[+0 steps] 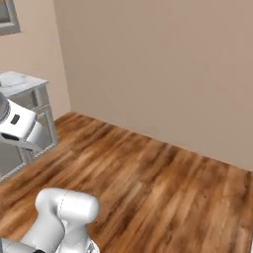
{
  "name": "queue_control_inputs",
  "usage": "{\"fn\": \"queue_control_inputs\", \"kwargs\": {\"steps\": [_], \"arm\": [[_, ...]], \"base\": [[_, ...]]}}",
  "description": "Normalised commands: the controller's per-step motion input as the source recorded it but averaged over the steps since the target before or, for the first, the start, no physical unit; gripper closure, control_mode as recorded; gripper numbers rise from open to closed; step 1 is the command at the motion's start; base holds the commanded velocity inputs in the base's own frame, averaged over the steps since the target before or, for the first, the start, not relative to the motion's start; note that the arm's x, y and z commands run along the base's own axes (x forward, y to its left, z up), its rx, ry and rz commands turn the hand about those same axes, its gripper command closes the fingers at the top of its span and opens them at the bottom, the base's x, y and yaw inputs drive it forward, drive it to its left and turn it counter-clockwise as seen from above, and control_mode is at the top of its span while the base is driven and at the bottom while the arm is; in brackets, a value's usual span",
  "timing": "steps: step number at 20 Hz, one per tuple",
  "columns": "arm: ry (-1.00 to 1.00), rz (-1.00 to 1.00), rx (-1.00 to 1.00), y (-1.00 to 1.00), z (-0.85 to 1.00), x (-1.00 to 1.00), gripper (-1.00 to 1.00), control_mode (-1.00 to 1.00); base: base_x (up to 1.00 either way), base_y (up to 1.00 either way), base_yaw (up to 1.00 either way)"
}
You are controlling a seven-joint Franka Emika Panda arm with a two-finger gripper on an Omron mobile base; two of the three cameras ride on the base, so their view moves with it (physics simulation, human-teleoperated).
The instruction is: Move the bowls from the cabinet to the plates on the dining table.
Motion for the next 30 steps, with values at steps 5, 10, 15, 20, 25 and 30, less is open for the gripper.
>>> {"fn": "queue_control_inputs", "kwargs": {"steps": [5,10,15,20,25,30], "arm": [[0.00,0.00,0.00,0.00,0.00,0.00,-1.00,1.00],[0.00,0.00,0.00,0.00,0.00,0.00,-1.00,1.00],[0.00,0.00,0.00,0.00,0.00,0.00,-1.00,1.00],[0.00,0.00,0.00,0.00,0.00,0.00,-1.00,1.00],[0.00,0.00,0.00,0.00,0.00,0.00,-1.00,1.00],[0.00,0.00,0.00,0.00,0.00,0.00,-1.00,1.00]], "base": [[-0.16,0.16,0.88],[-0.18,0.14,0.87],[-0.12,0.19,0.82],[0.27,0.01,0.32],[0.91,-0.24,0.20],[1.00,-0.26,0.14]]}}
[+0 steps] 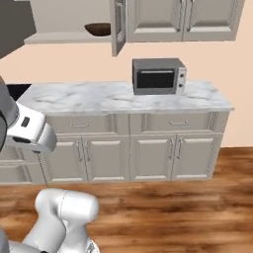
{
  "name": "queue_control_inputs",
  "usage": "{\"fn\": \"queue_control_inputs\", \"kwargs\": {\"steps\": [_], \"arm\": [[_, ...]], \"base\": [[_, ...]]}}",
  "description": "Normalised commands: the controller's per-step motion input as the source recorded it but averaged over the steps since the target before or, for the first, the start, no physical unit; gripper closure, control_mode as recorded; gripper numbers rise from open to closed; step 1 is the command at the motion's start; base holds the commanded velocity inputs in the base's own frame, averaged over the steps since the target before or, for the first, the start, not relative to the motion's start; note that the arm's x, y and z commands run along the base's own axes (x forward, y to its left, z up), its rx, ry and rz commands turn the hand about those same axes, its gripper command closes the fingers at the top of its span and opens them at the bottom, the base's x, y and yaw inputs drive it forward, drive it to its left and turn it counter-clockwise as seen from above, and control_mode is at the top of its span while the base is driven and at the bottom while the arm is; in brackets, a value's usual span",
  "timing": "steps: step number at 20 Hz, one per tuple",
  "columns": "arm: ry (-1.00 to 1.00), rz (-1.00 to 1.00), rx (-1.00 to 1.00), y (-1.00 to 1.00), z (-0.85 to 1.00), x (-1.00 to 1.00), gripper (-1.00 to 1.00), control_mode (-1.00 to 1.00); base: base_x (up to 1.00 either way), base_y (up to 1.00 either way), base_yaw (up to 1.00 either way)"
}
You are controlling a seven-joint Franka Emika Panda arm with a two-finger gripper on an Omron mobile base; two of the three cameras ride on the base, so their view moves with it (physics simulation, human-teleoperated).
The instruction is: Move the bowls from the cabinet to the plates on the dining table.
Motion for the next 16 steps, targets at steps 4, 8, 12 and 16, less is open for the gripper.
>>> {"fn": "queue_control_inputs", "kwargs": {"steps": [4,8,12,16], "arm": [[0.00,0.00,0.00,0.00,0.00,0.00,-1.00,1.00],[0.00,0.00,0.00,0.00,0.00,0.00,-1.00,1.00],[0.00,0.00,0.00,0.00,0.00,0.00,-1.00,1.00],[0.00,0.00,0.00,0.00,0.00,0.00,-1.00,1.00]], "base": [[1.00,-0.19,0.11],[1.00,0.01,0.06],[0.69,0.45,0.00],[0.58,0.66,0.00]]}}
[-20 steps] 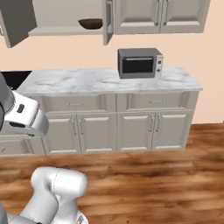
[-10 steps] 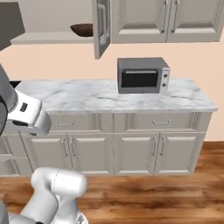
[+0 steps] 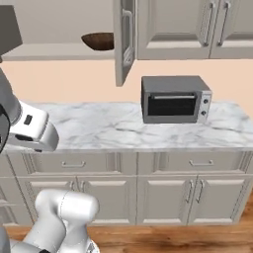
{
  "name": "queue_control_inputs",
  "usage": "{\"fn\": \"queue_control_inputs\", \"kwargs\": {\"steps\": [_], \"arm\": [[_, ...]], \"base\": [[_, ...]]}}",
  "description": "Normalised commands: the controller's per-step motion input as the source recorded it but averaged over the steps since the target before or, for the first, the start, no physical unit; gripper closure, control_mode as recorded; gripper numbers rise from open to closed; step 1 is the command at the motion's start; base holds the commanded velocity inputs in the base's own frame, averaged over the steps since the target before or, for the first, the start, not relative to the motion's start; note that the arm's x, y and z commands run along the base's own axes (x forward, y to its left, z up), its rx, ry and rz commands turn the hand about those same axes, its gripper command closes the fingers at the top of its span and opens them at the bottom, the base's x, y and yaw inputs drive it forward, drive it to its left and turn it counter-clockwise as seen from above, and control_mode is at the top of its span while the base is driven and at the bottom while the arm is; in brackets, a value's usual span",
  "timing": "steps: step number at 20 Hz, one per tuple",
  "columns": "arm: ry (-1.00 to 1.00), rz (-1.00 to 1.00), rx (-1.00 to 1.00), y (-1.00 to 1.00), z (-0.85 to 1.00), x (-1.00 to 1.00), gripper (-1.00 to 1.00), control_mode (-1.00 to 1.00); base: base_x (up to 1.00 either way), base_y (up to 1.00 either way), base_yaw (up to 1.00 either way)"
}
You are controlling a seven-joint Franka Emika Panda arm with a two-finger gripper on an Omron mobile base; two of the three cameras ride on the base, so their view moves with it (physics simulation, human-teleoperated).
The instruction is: Move the bowls from the cabinet to the plates on the dining table.
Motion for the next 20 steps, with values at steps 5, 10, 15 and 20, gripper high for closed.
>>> {"fn": "queue_control_inputs", "kwargs": {"steps": [5,10,15,20], "arm": [[0.00,0.00,0.00,0.00,0.00,0.00,-1.00,1.00],[0.00,0.00,0.00,0.00,0.00,0.00,-1.00,1.00],[0.00,0.00,0.00,0.00,0.00,0.00,-1.00,1.00],[0.00,0.00,0.00,0.00,0.00,0.00,-1.00,1.00]], "base": [[0.61,0.45,0.00],[0.52,0.44,0.00],[0.50,0.60,0.02],[0.98,0.03,0.11]]}}
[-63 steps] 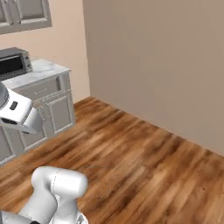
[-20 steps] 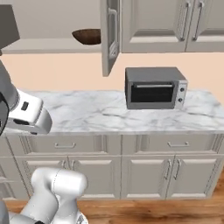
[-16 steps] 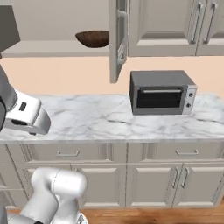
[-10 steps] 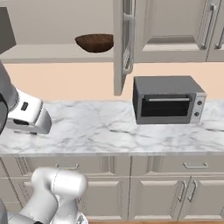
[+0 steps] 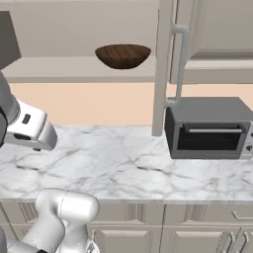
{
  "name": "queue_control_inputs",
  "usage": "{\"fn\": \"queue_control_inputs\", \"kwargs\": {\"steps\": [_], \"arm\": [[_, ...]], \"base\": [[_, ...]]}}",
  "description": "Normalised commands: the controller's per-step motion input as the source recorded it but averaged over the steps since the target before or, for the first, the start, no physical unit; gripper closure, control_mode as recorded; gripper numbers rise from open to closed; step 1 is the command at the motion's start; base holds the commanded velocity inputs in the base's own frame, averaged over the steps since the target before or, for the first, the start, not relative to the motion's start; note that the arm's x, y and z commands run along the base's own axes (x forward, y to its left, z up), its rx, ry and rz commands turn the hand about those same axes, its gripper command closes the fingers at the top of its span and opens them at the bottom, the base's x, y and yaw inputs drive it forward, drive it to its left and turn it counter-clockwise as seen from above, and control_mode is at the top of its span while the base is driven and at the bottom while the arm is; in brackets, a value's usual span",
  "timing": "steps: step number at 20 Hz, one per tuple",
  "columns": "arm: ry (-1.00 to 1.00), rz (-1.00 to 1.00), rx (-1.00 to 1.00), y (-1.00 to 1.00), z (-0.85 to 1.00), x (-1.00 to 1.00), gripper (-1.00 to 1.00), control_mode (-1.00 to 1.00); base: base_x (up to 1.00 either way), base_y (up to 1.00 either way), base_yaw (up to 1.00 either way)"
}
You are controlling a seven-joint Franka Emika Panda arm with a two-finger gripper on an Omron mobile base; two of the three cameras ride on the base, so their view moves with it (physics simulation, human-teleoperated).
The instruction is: Move the bowls from the cabinet to the plates on the dining table.
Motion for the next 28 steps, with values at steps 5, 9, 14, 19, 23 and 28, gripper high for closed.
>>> {"fn": "queue_control_inputs", "kwargs": {"steps": [5,9,14,19,23,28], "arm": [[0.00,0.00,0.00,0.00,0.00,0.00,-1.00,1.00],[0.00,0.00,0.00,0.00,0.00,0.00,-1.00,1.00],[0.00,0.00,0.00,0.00,0.00,0.00,-1.00,1.00],[0.00,0.00,0.00,0.00,0.00,0.00,-1.00,1.00],[0.00,0.00,0.00,0.00,0.00,0.00,-1.00,1.00],[0.00,0.00,0.00,0.00,0.00,0.00,-1.00,1.00]], "base": [[0.86,0.00,0.10],[0.53,-0.35,0.15],[0.18,-0.36,0.16],[-0.08,-0.07,0.01],[0.52,-0.37,-0.01],[0.92,-0.47,-0.14]]}}
